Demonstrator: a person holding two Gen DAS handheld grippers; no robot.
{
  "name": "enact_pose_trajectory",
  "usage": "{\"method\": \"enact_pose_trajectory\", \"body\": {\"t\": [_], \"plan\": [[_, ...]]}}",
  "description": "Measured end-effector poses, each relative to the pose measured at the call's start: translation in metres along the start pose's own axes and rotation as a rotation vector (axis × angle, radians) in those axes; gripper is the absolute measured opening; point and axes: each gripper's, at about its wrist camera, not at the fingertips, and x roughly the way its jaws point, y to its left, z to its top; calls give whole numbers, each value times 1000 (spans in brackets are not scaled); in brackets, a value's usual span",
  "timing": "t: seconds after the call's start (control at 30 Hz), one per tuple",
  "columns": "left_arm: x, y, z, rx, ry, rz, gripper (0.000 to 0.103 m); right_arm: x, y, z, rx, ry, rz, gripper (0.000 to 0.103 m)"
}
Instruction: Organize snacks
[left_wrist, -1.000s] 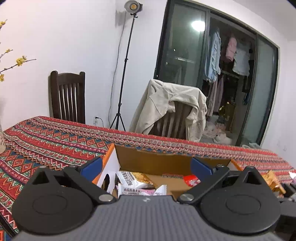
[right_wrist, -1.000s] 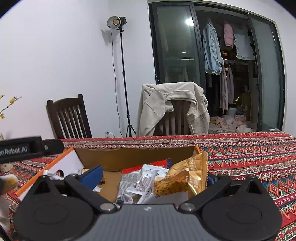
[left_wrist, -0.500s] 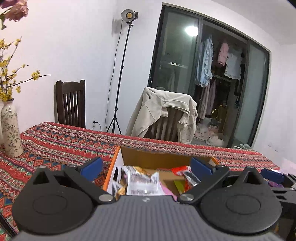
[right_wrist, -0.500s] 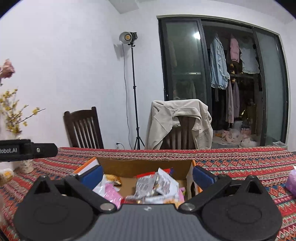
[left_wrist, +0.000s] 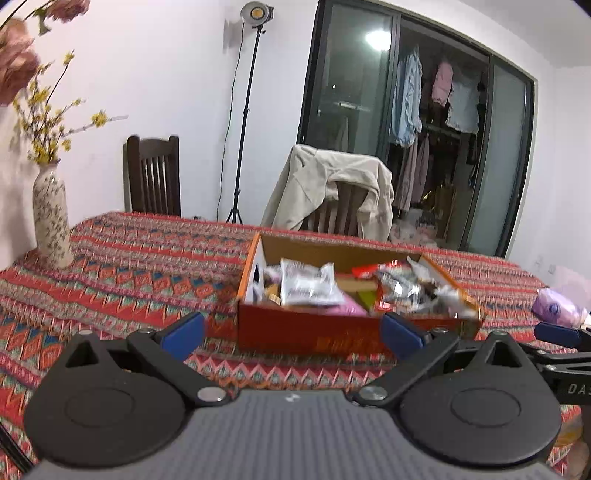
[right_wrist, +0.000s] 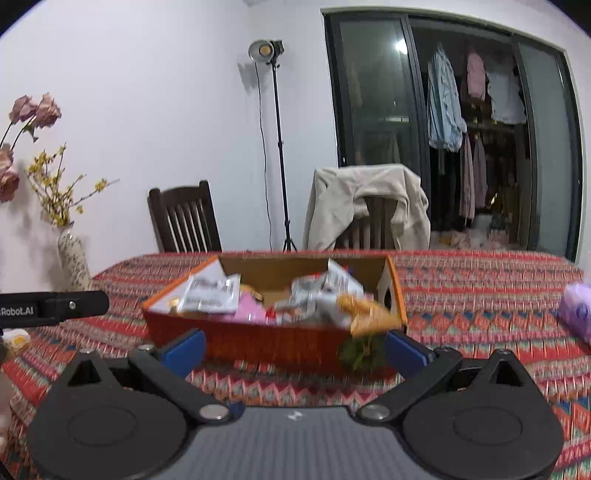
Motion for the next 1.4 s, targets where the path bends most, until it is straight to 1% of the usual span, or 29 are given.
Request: {"method": "enact_pose_trajectory", "body": {"t": [0.23, 0.47, 0.77, 1.4], "plan": [[-6, 4, -31, 11, 75, -6, 103, -8, 3, -30, 8, 80, -6, 103], [-6, 4, -52, 30, 121, -20, 103, -7, 3, -42, 26, 125, -17, 103], [-4, 6, -55, 29, 133, -19, 103, -5, 1, -45, 36, 141, -22, 103], [-2, 3, -57, 33, 139, -24, 103, -4, 1, -46, 35, 144, -23, 103]]}}
